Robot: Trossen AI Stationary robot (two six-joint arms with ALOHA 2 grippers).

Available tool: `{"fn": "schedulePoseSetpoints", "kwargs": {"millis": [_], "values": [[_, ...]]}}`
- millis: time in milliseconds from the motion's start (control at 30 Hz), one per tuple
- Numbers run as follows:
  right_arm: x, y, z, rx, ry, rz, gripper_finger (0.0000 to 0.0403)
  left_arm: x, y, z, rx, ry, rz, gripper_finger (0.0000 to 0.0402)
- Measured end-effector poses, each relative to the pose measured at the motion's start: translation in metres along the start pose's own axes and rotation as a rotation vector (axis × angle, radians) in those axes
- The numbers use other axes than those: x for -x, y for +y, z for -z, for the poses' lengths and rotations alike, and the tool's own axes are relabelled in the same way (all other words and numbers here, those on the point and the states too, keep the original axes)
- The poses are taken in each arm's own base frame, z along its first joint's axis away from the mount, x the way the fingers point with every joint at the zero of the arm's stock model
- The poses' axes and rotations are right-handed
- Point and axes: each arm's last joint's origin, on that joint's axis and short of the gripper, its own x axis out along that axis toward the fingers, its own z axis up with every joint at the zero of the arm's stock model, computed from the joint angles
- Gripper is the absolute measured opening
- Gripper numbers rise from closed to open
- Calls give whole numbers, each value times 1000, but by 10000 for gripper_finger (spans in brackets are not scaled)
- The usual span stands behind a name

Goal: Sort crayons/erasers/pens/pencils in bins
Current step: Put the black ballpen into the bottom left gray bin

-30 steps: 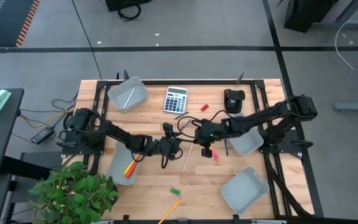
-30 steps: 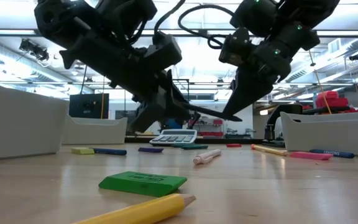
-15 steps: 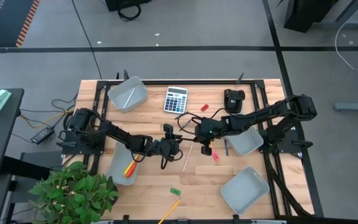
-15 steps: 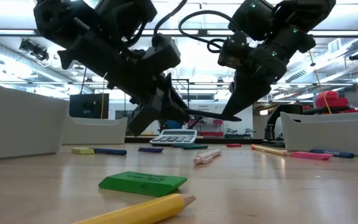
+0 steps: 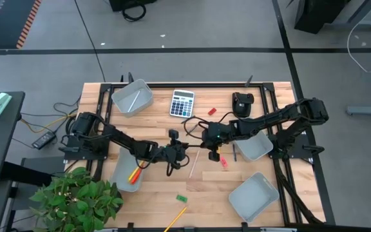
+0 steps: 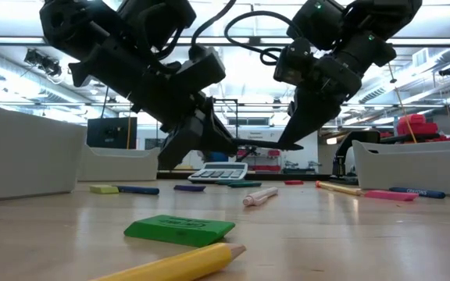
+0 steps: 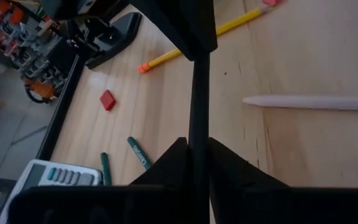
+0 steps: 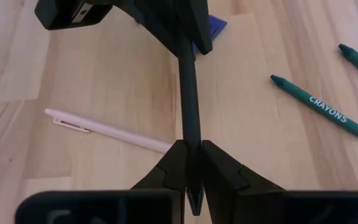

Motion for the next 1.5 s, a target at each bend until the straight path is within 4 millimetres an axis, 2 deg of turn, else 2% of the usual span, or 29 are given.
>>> {"fn": "schedulePoseSetpoints", "kwargs": {"millis": [533, 833, 933, 1233, 1367, 1500], "values": [[0, -3, -1, 7, -12, 87, 101, 2, 0, 5, 57, 75, -73, 50], [0, -2, 1, 1, 6, 75, 113, 21, 13, -8, 140, 73, -225, 45], [0, -2, 1, 0, 7, 73, 112, 33, 16, -10, 138, 101, -269, 47], [0, -2, 1, -10, 2, 78, 108, 78, 37, -28, 267, 46, -220, 44], [0, -2, 1, -2, 3, 69, 108, 101, 44, -36, 348, -7, -164, 44], [0, 2, 1, 8, 8, 29, 108, 131, 48, -36, 450, -9, -106, 58]]}}
